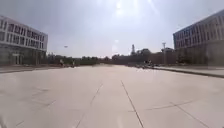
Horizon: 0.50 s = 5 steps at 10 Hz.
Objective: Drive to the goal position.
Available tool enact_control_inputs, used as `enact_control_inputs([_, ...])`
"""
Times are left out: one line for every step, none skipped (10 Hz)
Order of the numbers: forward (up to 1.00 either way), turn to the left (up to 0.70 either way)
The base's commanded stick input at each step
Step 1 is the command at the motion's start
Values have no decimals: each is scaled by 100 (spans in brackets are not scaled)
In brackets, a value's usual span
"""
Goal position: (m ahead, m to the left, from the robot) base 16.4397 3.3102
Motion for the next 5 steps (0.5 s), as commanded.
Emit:
enact_control_inputs([70, 0])
enact_control_inputs([70, 0])
enact_control_inputs([70, 0])
enact_control_inputs([70, 0])
enact_control_inputs([70, 0])
